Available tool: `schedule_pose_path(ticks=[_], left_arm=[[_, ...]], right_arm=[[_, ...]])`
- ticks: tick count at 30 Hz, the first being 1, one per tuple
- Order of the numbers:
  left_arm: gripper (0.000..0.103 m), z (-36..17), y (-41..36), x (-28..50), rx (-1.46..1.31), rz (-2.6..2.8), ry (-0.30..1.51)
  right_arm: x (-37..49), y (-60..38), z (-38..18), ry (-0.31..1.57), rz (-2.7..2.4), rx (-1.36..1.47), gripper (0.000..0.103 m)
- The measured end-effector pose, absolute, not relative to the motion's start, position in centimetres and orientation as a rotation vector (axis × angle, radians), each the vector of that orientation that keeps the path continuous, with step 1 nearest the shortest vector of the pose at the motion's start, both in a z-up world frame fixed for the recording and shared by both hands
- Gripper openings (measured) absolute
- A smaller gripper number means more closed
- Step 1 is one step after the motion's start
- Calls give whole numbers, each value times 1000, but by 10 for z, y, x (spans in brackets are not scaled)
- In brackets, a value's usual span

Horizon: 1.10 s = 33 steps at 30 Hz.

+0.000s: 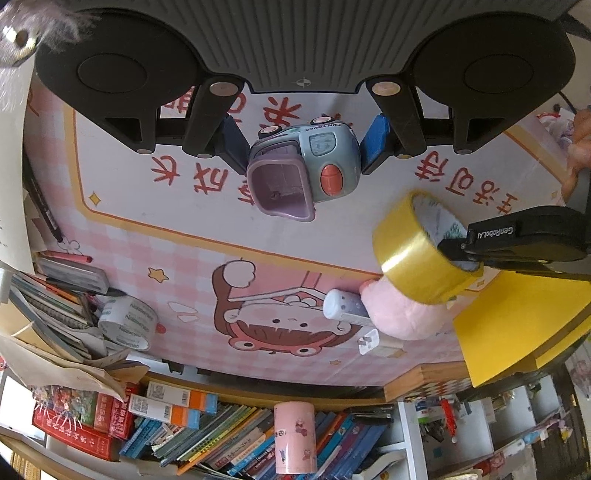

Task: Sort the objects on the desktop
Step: 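Grasp the toy truck with the right gripper while the left gripper grasps the tape roll, then carry the truck and tape roll with both grippers over the yellow box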

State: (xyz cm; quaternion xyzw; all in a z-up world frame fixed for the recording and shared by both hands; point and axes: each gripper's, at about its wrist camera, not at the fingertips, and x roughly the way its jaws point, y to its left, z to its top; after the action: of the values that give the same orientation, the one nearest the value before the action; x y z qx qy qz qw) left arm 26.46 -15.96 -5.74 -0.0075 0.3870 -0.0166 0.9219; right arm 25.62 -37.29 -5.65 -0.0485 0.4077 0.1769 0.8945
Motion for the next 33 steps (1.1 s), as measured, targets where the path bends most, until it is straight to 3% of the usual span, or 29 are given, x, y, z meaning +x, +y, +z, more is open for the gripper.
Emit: schedule_pose_path(ticks=[33], left_arm=[[8, 2, -73, 184, -208, -76, 721]], right_arm=[[212, -318, -16, 762, 378, 12, 61]])
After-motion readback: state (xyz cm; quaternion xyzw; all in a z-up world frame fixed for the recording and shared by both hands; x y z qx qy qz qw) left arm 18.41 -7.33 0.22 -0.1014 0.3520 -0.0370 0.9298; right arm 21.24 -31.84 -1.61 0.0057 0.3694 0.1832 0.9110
